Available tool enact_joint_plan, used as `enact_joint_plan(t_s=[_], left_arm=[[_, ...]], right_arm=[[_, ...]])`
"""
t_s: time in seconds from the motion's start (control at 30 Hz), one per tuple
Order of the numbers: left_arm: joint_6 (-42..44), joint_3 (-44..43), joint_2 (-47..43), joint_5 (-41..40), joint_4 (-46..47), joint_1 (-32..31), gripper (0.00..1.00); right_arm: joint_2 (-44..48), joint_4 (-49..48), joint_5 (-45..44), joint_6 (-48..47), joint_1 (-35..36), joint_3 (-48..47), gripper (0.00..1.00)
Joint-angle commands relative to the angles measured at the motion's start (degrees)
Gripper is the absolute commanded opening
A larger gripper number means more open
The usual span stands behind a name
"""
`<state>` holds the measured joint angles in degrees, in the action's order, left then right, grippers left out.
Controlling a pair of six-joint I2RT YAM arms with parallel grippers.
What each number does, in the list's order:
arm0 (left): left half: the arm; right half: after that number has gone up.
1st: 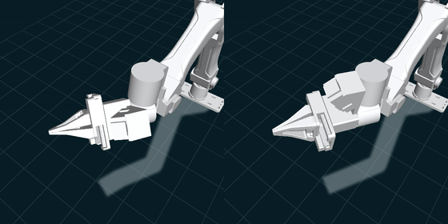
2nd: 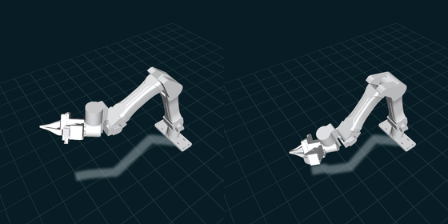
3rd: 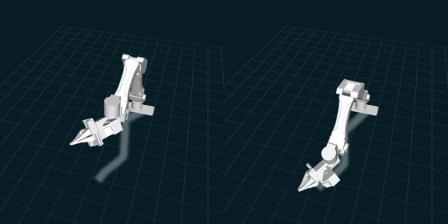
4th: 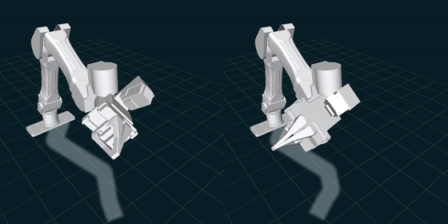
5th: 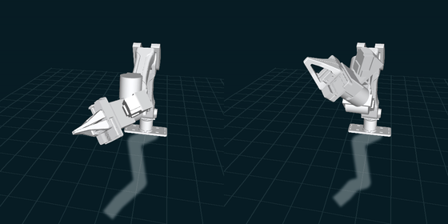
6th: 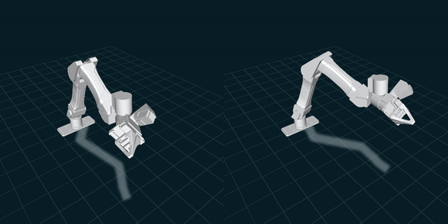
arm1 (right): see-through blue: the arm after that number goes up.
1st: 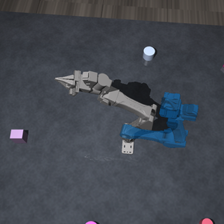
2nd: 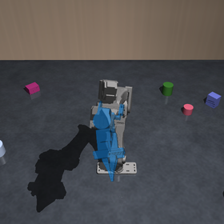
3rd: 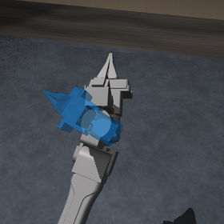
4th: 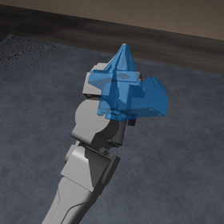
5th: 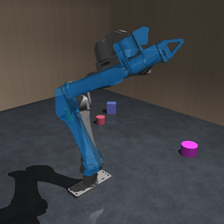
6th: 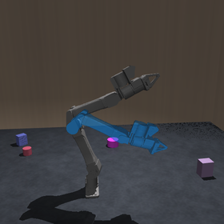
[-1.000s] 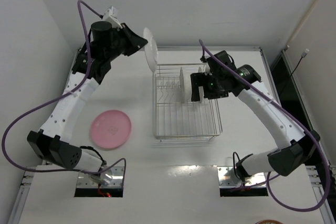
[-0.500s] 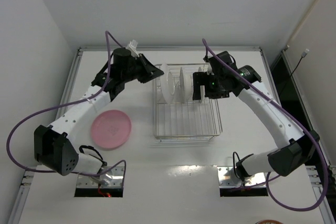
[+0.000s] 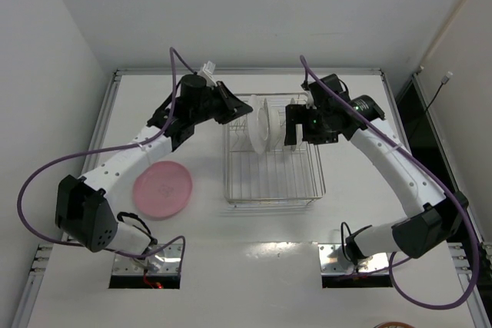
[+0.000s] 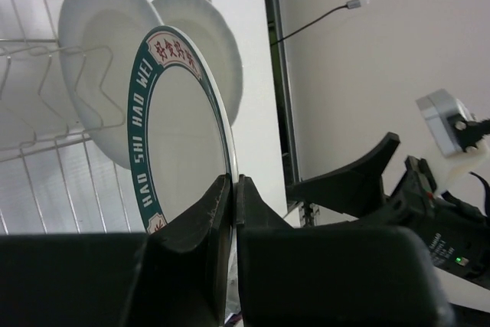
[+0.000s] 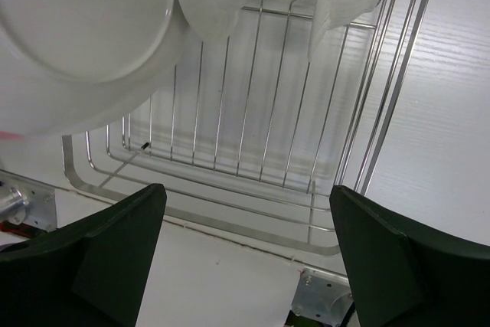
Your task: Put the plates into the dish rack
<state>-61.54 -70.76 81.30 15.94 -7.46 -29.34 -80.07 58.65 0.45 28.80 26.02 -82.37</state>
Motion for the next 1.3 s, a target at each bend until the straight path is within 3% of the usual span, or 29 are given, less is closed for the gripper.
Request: enact_joint_plan(t_s=[0.0, 0.4, 0.67, 0.83, 0.87, 0.93, 0.97, 1.27], left_arm=[[-0.2, -0.3, 0.1, -1.8, 2.9, -0.5, 0.00], [2.1, -1.5, 6.1, -2.8, 1.3, -0.5, 0.00], [8.2, -12.7, 16.6, -0.1, -6.8, -0.5, 0.00], [10.5, -22.6, 21.8, 2.4, -12.4, -0.5, 0.23], [10.5, -23.8, 21.8, 2.9, -12.4, -1.0, 0.36], [10.5, -26.9, 22.3, 3.0, -12.4, -1.0, 0.53], [10.5, -27.8, 22.3, 3.6, -12.9, -1.6, 0.68], [11.2, -34.5, 23.7, 4.1, -16.3, -2.8, 0.71]], right_arm=[[1.9, -0.9, 0.6, 1.0, -0.5, 0.5, 0.87], [2.4, -0.4, 1.1, 0.5, -1.6, 1.1, 0.87], [2.4, -0.4, 2.3, 0.5, -2.6, 1.6, 0.87], [2.9, -0.9, 2.3, 0.5, -3.2, 3.2, 0.87], [3.4, -1.5, 2.8, 0.5, -3.2, 3.2, 0.87], [3.4, -1.5, 3.3, 0.5, -3.2, 3.8, 0.87], [3.4, -2.0, 3.3, 0.5, -3.2, 3.8, 0.87], [2.9, -3.2, 3.9, 0.5, -3.7, 3.8, 0.87]])
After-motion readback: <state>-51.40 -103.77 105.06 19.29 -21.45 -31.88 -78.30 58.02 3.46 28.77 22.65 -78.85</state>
